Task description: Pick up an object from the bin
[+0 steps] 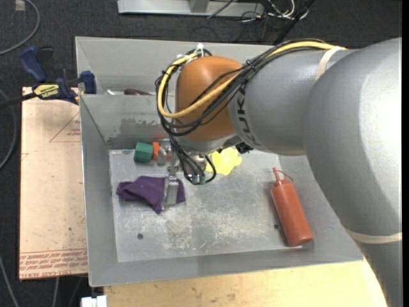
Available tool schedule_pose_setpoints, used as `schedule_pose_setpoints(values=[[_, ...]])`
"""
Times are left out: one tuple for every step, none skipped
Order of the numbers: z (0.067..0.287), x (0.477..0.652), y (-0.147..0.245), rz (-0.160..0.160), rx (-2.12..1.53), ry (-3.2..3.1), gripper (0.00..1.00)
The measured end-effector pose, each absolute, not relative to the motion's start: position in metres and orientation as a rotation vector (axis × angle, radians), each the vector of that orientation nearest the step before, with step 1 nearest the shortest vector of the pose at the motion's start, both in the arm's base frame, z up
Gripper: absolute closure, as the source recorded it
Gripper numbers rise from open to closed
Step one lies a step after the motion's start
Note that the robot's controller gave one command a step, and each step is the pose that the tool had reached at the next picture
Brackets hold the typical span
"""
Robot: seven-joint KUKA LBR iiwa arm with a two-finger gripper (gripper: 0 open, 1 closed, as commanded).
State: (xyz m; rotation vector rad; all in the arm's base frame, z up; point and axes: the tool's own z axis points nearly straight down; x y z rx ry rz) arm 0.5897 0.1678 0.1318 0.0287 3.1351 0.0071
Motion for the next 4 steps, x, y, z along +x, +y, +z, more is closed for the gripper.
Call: schedule_pose_setpoints(values=[[0.081,0.590,0.171,0.004,-0.071,3.137,0.00],[0.057,0.592,0.175,0.008,0.118,3.134,1.00],[0.058,0.592,0.175,0.008,0.147,3.131,1.00],[0.064,0.591,0.175,0.007,0.161,3.134,1.00]])
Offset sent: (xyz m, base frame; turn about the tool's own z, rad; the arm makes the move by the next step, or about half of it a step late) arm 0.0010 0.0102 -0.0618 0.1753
